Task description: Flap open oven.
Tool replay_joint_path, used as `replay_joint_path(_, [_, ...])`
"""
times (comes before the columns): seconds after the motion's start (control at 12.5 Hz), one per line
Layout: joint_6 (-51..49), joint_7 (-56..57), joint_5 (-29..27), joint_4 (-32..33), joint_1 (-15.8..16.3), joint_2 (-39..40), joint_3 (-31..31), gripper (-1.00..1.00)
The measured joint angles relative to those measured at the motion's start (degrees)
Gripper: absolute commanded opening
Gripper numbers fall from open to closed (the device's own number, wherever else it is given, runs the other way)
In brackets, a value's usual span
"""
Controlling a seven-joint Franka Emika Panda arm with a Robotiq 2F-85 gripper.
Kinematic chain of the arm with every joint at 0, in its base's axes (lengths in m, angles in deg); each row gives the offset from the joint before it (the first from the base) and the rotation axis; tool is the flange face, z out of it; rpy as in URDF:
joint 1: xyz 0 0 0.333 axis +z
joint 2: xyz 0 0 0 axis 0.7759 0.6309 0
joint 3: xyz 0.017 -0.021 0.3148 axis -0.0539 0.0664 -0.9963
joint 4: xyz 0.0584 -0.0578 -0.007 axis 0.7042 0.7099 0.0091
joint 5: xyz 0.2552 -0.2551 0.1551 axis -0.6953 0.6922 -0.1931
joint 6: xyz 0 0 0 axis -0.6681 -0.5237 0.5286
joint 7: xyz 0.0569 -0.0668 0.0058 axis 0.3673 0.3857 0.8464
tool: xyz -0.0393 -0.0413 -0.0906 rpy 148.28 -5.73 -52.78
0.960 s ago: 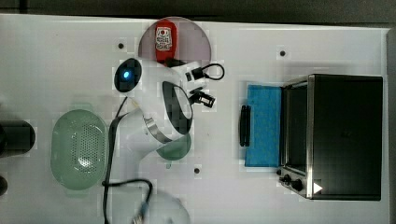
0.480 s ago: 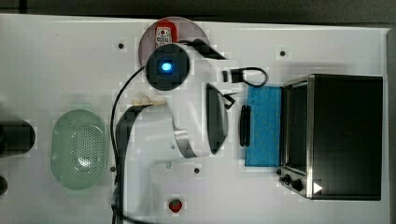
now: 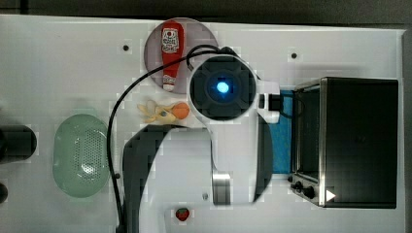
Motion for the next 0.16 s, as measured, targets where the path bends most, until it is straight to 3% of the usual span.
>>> replay_joint_path(0.16, [-2.0,0.0,-2.0,0.0,0.0,-2.9,-0.2,-0.65])
